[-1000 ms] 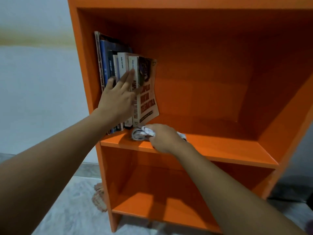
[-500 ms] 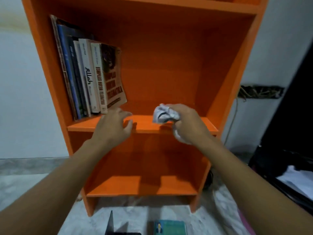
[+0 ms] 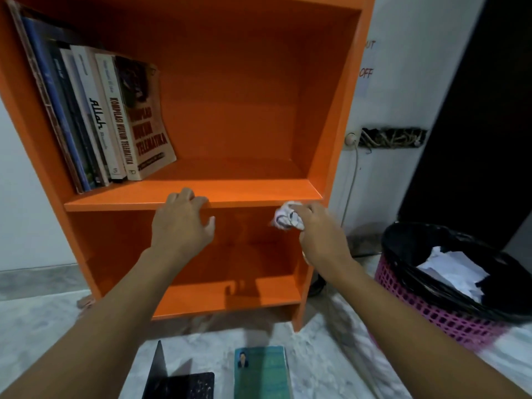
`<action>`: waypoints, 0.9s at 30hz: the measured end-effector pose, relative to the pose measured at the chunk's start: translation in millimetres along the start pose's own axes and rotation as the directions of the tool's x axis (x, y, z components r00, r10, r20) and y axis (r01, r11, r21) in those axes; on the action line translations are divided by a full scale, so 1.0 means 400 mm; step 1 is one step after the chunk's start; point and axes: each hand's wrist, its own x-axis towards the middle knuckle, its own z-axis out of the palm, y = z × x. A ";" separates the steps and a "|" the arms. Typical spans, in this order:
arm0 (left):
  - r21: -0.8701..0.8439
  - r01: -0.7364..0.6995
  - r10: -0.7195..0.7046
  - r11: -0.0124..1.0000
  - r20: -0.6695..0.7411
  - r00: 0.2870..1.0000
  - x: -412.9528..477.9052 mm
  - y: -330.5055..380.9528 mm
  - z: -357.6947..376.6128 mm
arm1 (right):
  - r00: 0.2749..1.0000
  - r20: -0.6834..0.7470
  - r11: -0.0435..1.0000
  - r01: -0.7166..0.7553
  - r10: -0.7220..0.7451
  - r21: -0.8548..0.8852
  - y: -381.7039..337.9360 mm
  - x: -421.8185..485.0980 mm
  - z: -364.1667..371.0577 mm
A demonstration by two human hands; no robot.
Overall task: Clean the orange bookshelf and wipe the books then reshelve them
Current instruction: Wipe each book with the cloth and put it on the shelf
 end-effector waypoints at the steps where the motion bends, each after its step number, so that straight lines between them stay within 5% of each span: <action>1: -0.006 0.009 -0.009 1.000 0.019 1.000 -0.001 0.002 0.000 | 1.000 0.007 1.000 0.007 -0.007 0.007 0.009 -0.019 -0.004; 7: -0.012 0.072 -0.071 0.997 0.112 0.991 0.002 0.015 -0.012 | 0.980 -0.147 0.957 0.088 -0.133 -0.277 -0.016 0.138 -0.090; 10: 0.030 0.098 -0.102 0.995 0.158 0.982 0.005 0.031 -0.024 | 0.999 0.033 0.852 0.036 -0.023 -0.523 -0.049 0.251 -0.096; 14: 0.071 0.125 -0.136 0.990 0.172 0.976 0.013 0.052 -0.033 | 0.961 0.268 0.691 0.152 0.062 -0.707 -0.079 0.270 -0.063; 18: 0.087 0.141 -0.155 0.986 0.192 0.969 0.016 0.055 -0.038 | 0.947 0.300 0.751 0.115 0.116 -0.651 -0.074 0.235 -0.076; 23: 0.057 0.138 -0.147 0.989 0.229 0.962 0.012 0.053 -0.046 | 0.948 0.160 0.910 -0.202 0.274 -0.363 -0.033 0.076 -0.094; 27: 0.035 0.121 -0.126 0.992 0.268 0.955 0.002 0.042 -0.051 | 0.869 0.374 0.931 -0.221 0.323 -0.290 0.021 -0.165 -0.016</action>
